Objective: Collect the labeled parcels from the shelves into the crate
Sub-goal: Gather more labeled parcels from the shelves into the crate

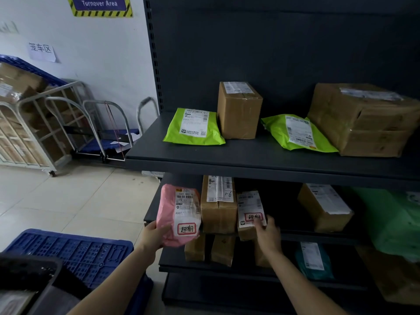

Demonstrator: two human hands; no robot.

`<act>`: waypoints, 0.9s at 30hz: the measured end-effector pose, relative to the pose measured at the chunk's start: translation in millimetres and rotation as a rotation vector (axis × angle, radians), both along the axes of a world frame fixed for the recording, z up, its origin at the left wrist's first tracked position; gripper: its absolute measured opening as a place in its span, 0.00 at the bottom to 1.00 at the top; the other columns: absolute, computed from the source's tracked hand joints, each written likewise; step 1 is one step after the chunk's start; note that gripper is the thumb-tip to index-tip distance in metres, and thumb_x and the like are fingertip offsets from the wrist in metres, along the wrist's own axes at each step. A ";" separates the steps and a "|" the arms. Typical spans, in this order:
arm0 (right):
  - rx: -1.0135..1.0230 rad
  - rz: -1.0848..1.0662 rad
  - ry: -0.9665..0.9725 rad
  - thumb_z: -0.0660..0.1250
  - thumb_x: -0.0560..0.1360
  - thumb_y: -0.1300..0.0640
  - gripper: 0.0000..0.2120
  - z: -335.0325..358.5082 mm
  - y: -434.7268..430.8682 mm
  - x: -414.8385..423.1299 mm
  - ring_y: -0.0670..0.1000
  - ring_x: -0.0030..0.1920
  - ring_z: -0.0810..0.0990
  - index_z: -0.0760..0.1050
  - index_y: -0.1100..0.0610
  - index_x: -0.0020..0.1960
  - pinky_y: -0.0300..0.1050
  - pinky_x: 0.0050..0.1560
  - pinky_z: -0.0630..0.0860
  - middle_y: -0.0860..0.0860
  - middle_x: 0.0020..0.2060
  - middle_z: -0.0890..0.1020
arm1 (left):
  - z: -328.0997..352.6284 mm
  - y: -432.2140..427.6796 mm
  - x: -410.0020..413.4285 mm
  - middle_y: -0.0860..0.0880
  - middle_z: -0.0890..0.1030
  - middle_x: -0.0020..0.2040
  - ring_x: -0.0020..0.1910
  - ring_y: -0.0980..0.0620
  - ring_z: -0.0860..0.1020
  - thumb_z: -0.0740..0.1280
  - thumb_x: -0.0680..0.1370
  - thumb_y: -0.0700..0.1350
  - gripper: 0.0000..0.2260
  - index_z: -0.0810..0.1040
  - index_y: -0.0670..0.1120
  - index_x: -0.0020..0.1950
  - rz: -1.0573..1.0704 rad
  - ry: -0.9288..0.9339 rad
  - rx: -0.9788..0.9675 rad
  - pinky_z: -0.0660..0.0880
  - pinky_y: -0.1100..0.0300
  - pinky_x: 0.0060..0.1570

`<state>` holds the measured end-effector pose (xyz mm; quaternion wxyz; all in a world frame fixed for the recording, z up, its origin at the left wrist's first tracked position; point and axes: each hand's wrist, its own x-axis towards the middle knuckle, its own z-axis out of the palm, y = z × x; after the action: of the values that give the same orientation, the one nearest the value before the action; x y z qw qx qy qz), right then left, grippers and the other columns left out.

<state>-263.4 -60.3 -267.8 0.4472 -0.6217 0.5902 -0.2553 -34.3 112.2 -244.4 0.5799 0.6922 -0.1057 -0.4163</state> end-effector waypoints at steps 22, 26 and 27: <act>-0.248 0.056 -0.194 0.58 0.79 0.52 0.20 66.7 68.0 -67.7 0.54 0.58 0.71 0.66 0.55 0.69 0.45 0.56 0.67 0.59 0.62 0.69 | 35.1 70.9 -48.7 0.38 0.82 0.53 0.51 0.37 0.81 0.68 0.75 0.39 0.16 0.73 0.37 0.62 0.104 -0.079 -0.130 0.76 0.39 0.55; -0.258 0.116 -0.236 0.59 0.79 0.52 0.20 81.9 86.9 -65.5 0.55 0.60 0.71 0.66 0.55 0.69 0.43 0.55 0.67 0.58 0.63 0.69 | 51.3 89.1 -67.8 0.39 0.82 0.53 0.52 0.39 0.81 0.68 0.75 0.39 0.16 0.73 0.37 0.61 0.102 -0.079 -0.198 0.78 0.42 0.54; -0.263 0.134 -0.247 0.59 0.79 0.52 0.20 85.0 92.2 -64.1 0.55 0.60 0.71 0.66 0.55 0.69 0.43 0.54 0.67 0.57 0.63 0.69 | 55.3 93.6 -72.7 0.39 0.82 0.53 0.52 0.39 0.81 0.68 0.75 0.39 0.15 0.74 0.37 0.60 0.104 -0.078 -0.214 0.78 0.44 0.52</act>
<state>-327.5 31.9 -182.8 0.4473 -0.6767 0.4495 -0.3740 -107.0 205.8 -189.0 0.6668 0.6466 -0.1358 -0.3447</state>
